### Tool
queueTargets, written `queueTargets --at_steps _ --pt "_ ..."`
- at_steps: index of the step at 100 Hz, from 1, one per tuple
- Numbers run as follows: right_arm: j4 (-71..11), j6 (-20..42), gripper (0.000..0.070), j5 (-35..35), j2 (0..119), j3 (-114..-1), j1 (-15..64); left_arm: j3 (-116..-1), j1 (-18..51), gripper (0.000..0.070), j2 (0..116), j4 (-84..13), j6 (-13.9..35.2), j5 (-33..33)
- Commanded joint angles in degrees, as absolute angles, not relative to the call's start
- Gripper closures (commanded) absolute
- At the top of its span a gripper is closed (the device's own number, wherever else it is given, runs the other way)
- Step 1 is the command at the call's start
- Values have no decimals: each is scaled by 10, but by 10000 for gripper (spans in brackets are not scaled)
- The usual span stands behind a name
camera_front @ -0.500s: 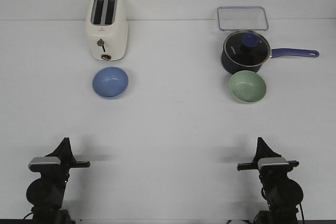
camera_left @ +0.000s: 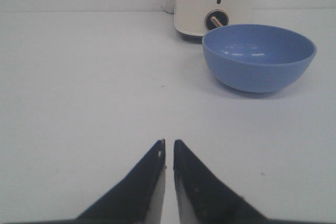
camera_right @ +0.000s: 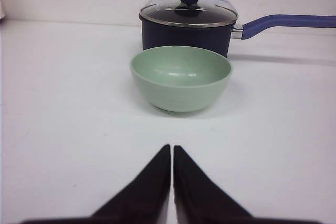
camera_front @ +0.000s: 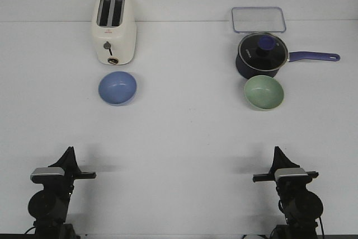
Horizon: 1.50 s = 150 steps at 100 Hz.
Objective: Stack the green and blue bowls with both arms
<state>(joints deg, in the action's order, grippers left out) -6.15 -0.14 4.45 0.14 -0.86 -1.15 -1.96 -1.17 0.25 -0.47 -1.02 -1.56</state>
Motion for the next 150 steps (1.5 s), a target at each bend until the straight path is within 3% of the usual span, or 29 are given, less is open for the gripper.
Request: queueTargets --at_steps 1,33,50,66,80,93,98,108,113,126,150 --pt "-55 2 690 45 1 -7 -11 -8 -12 688 2 1 -20 -15" --pt "-55 7 690 46 1 -7 -11 -8 -12 687 2 1 -20 -15" --pt "-56 154 690 68 1 -7 -11 -8 -12 688 2 1 -20 -15" --pt "-29 241 691 85 1 -9 -11 -8 -12 687 2 1 -19 -15" --pt "-41 282 699 77 8 -81 -11 -8 -12 688 2 1 -19 -15" --pt "-94 257 694 28 93 -209 -11 -8 -12 688 2 1 -20 -15" --pt "-127 228 659 12 149 -265 -11 -8 -12 687 2 1 -20 -15" --pt "-188 174 408 -19 275 -369 -11 -8 -12 688 2 1 -20 -15" --pt "-214 158 337 -34 340 -415 -11 -8 -12 688 2 1 -20 -15" --pt "-257 130 272 -46 509 -507 -12 -8 -12 688 2 1 -20 -15" --pt "-260 125 272 -27 781 -606 -38 -8 -12 688 2 1 -19 -15"
